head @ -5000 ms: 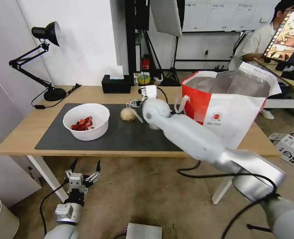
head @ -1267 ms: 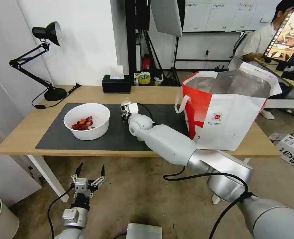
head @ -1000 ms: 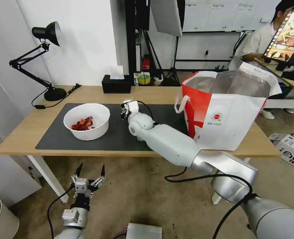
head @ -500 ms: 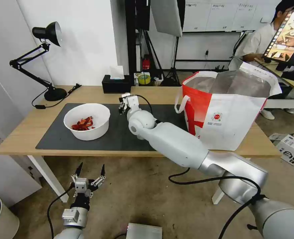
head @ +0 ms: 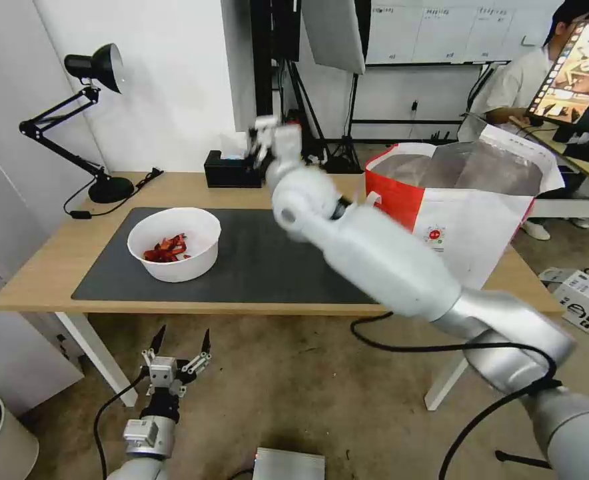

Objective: Pick up the trash from the table and place it into the takeout bag.

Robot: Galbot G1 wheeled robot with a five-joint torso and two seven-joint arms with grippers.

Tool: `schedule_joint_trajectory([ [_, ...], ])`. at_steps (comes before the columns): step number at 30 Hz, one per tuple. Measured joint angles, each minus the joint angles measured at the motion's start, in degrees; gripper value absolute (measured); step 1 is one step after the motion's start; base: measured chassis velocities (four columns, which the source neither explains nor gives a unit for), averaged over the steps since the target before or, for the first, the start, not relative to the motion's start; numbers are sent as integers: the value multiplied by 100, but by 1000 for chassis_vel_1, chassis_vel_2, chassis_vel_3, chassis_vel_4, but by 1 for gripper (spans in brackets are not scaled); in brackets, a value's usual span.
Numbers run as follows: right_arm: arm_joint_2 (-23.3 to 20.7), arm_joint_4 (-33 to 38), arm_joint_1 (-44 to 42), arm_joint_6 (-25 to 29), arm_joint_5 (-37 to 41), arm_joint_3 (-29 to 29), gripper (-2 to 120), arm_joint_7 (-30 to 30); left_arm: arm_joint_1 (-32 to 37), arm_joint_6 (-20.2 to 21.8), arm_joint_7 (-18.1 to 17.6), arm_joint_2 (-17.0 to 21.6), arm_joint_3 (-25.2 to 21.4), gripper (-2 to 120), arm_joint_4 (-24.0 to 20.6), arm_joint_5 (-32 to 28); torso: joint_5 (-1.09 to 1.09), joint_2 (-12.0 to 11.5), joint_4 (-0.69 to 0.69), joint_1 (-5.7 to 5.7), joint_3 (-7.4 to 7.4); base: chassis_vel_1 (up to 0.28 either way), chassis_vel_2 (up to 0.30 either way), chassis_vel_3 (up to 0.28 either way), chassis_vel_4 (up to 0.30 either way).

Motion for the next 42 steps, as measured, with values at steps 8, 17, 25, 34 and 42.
schedule_joint_trajectory([
  [8,-704,654,154,-390,231,516,0,409,19,5,-1,2,-1,100,-32,7,1,0,-1,0,0,0,0,0,0],
  [17,-1770,1268,-170,-619,601,1009,0,668,19,10,-1,-1,34,100,-48,54,2,0,-1,0,0,0,0,0,0],
  [25,-2783,1826,-1135,-676,964,1733,0,862,48,11,0,-40,82,100,-91,123,2,1,-3,-1,0,0,0,0,0],
  [34,-3081,2072,-2237,-676,1075,2222,0,1024,92,13,1,-99,88,100,-160,172,1,0,0,-1,0,0,0,0,0],
  [42,-2972,2154,-2546,-690,1275,2441,12,1279,166,12,2,-129,88,100,-183,201,-1,0,0,-1,0,0,0,0,0],
])
